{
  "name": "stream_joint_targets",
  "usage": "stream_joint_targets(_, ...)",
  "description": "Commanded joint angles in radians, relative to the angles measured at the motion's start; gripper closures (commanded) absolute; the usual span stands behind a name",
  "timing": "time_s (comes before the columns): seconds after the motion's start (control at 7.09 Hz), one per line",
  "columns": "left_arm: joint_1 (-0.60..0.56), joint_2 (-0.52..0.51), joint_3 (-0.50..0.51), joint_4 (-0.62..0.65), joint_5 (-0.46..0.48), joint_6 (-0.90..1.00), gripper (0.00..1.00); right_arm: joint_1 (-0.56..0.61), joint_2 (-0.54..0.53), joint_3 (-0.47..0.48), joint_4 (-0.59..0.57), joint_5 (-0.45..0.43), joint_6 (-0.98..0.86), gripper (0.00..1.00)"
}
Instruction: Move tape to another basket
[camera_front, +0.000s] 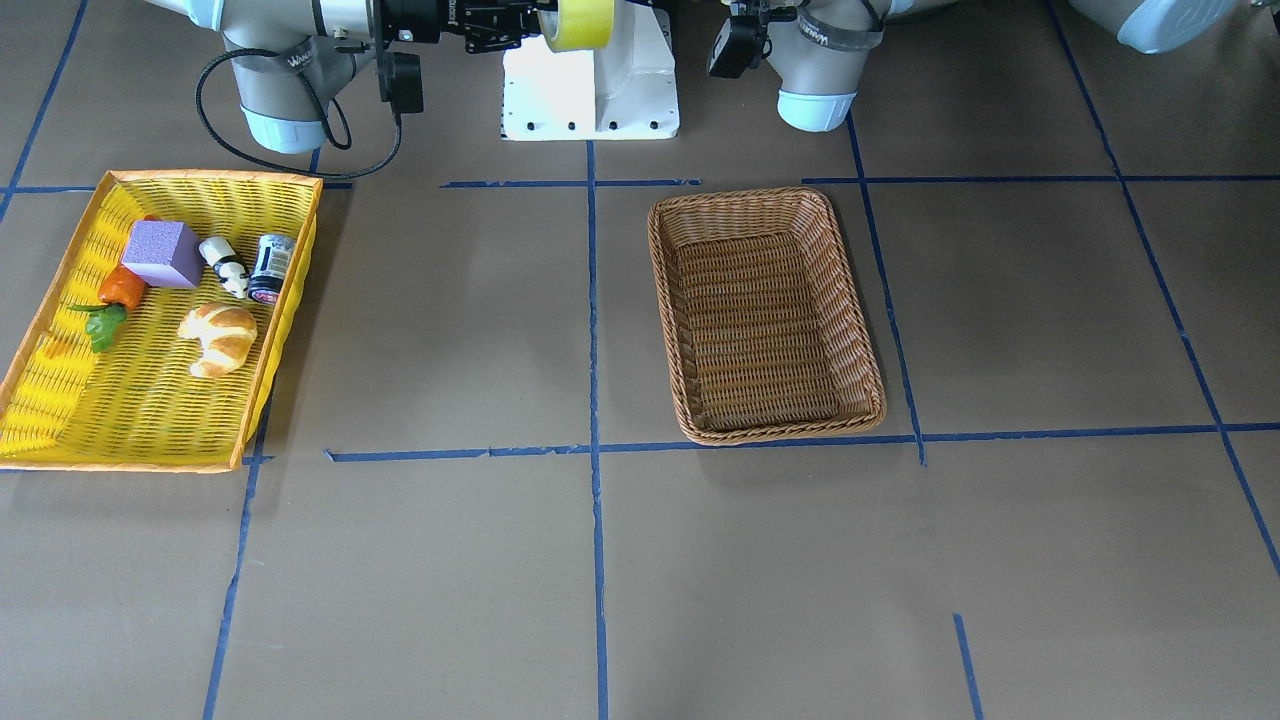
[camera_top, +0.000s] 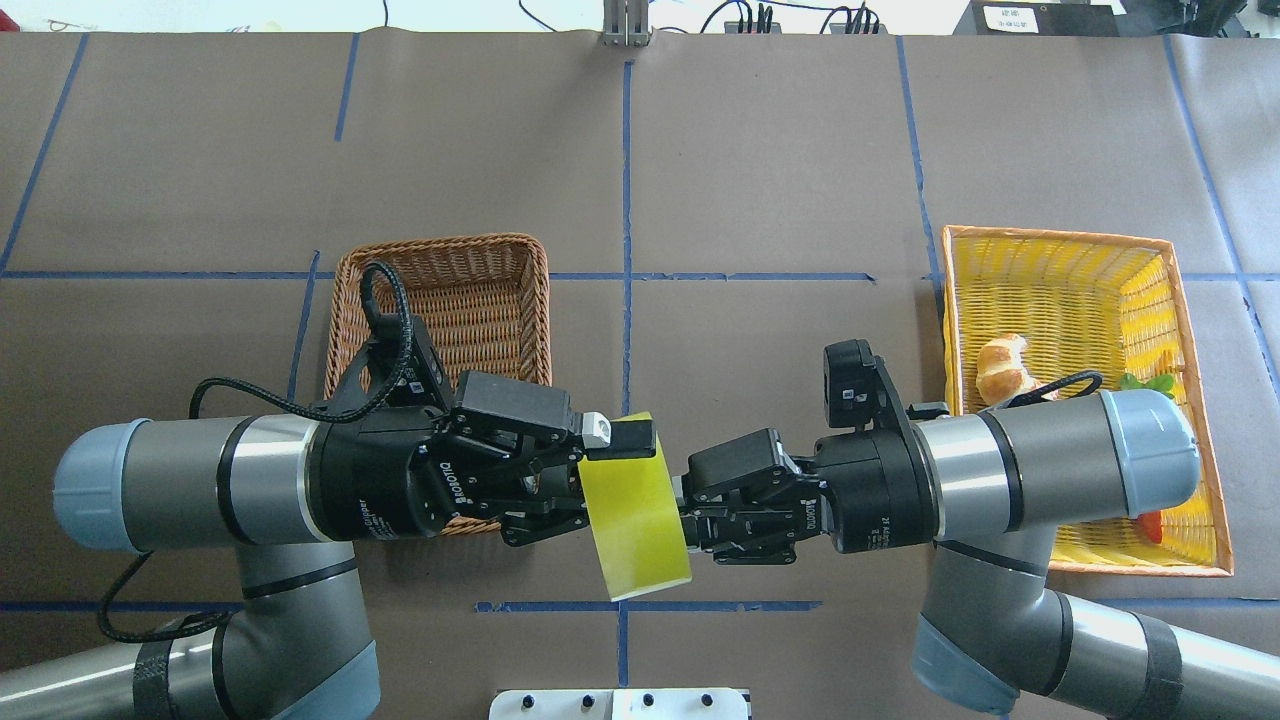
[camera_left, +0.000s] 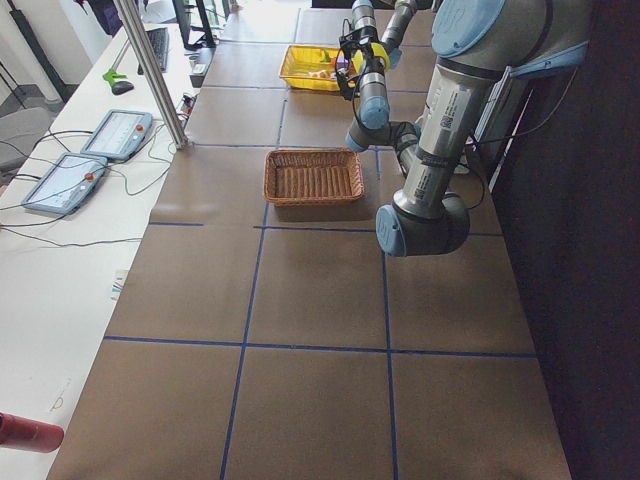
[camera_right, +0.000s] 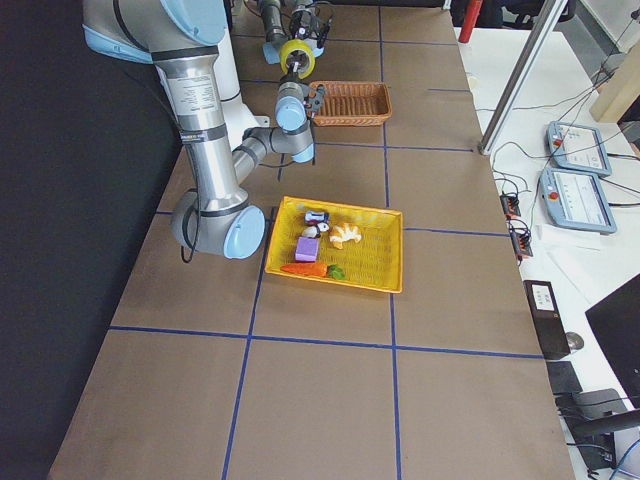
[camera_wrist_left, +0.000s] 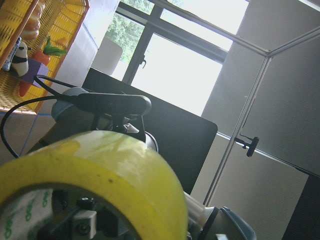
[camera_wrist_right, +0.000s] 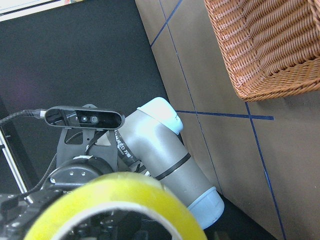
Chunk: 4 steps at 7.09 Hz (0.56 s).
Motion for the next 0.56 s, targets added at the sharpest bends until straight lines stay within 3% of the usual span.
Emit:
stream_joint_targets(0.0, 0.000, 0.003, -0.010, 0.007, -0.004, -0.013, 1.00, 0.001, 0.000, 0.001, 0.000, -0.002, 0.000, 0.00)
stream_joint_targets(0.28, -0.003, 0.008, -0.024, 0.009, -0.005, -0.011, 1.00, 0.004, -0.002, 0.004, 0.000, -0.001, -0.003, 0.00)
stream_joint_targets(0.42, -0.011, 0.061, -0.065, 0.021, -0.021, -0.008, 1.00, 0.012, -0.005, 0.006, 0.000, 0.002, -0.006, 0.00)
